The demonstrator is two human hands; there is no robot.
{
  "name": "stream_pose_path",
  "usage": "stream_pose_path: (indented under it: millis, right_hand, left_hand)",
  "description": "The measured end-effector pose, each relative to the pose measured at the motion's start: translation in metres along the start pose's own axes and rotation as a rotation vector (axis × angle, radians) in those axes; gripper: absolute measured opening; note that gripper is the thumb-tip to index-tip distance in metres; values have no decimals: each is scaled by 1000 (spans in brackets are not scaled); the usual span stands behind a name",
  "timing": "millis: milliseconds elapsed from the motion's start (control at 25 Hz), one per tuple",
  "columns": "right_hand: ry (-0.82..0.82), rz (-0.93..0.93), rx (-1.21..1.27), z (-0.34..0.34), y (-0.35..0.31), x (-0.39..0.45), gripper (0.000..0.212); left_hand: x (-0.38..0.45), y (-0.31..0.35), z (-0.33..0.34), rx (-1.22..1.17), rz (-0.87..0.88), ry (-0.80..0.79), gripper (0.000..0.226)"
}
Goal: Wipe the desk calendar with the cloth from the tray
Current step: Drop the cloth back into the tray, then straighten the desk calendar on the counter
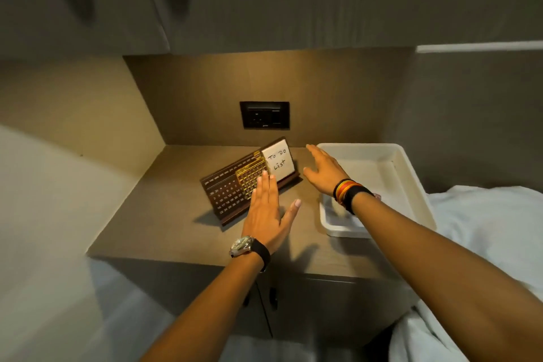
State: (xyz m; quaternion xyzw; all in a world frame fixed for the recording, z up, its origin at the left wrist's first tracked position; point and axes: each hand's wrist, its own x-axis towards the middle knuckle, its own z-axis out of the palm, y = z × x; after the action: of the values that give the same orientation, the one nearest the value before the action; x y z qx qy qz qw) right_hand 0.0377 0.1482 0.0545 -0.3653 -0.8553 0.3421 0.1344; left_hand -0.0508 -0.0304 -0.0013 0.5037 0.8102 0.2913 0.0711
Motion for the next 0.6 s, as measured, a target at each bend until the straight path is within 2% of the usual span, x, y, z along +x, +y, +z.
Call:
stream_pose_path:
  millis: [160,280,400,480,600]
  right_hand:
    - [-47,98,165,24,-22,33,66]
    - [-88,139,233,34,-23,48,51]
    - [-97,152,279,46,-21,56,45]
    - [-89,151,309,52,-16,57,47]
    - [-61,180,374,57,-11,54,46]
  left_hand:
    - [-32,-32,-17,-89,-207,136,88]
    - [-45,-49,-28,-162,-383,244,83]
    - [-47,-57,-34,-222,-482,349,78]
    - [-40,-58,-38,-336,-535,367,79]
    - [-20,-59,-45,-566,-644,289,74]
